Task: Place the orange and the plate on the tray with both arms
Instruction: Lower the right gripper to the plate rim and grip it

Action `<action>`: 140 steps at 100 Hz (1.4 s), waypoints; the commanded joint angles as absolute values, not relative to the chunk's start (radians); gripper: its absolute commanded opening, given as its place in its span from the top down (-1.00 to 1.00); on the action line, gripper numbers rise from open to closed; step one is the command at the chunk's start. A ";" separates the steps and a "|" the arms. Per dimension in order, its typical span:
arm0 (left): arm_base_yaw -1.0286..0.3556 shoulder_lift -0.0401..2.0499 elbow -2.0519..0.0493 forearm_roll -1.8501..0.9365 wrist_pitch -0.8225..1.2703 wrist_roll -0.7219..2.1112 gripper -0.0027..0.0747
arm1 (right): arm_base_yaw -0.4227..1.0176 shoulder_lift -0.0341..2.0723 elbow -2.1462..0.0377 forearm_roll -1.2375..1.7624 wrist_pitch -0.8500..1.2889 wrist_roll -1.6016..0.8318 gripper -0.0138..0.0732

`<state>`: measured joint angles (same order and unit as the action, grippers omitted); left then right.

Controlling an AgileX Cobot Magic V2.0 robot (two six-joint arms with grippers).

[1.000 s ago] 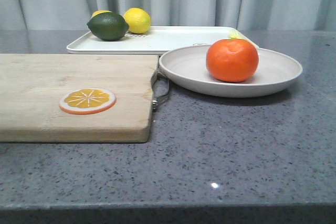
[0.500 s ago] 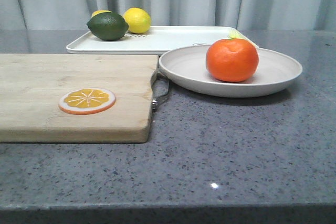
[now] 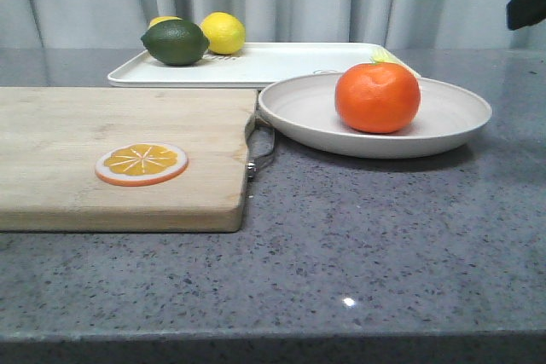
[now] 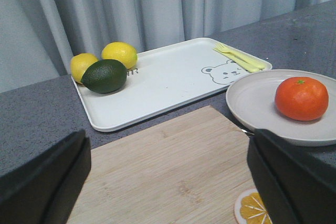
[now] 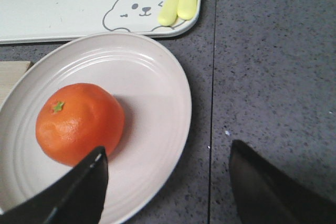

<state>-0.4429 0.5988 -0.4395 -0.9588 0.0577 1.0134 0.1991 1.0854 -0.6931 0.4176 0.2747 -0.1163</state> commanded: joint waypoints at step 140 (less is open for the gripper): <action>-0.440 0.596 -0.469 -0.971 0.020 1.006 -0.59 | 0.208 1.464 -0.847 0.466 0.242 -0.130 -0.01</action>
<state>-0.4429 0.5988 -0.4395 -0.9588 0.0577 1.0134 0.2058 1.4737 -0.8261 0.4521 0.2643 -0.1184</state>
